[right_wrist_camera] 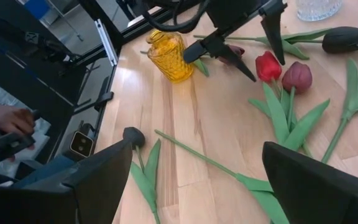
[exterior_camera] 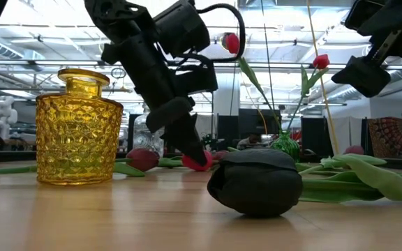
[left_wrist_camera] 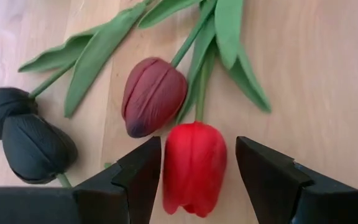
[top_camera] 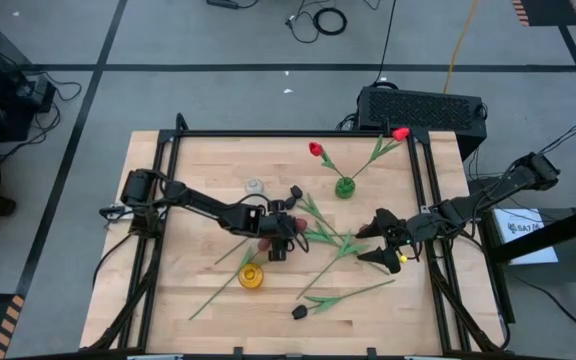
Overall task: Sort flowers into vase by color
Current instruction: Put the red tulip into the green vase
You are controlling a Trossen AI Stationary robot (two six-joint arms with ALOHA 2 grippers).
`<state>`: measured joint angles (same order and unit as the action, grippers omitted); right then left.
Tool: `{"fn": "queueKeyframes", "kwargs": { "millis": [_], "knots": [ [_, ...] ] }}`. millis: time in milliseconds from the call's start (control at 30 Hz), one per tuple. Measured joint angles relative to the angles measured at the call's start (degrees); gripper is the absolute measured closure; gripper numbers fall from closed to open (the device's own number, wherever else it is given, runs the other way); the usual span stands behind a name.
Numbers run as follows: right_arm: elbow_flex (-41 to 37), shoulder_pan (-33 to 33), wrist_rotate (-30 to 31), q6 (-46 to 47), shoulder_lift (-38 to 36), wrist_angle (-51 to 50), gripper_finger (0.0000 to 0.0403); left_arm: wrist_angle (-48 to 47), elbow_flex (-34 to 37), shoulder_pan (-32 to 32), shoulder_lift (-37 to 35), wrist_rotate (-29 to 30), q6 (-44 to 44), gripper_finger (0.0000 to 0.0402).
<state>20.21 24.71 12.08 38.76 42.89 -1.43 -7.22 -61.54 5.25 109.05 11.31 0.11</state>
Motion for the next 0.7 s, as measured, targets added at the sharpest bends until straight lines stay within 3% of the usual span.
{"fn": "queueKeyframes", "kwargs": {
  "millis": [567, 700],
  "knots": [
    [0.0, -0.02, 0.0, -0.5, 0.0, 0.0, 0.0051, -1.7, 0.04, -0.63, 0.57, -0.39, 0.19, 0.0188],
    [0.0, -0.02, 0.01, -0.5, 0.0, 0.0, 0.0051, -1.65, 0.04, -0.63, 0.55, -0.39, 0.19, 0.0206]
  ]
}}
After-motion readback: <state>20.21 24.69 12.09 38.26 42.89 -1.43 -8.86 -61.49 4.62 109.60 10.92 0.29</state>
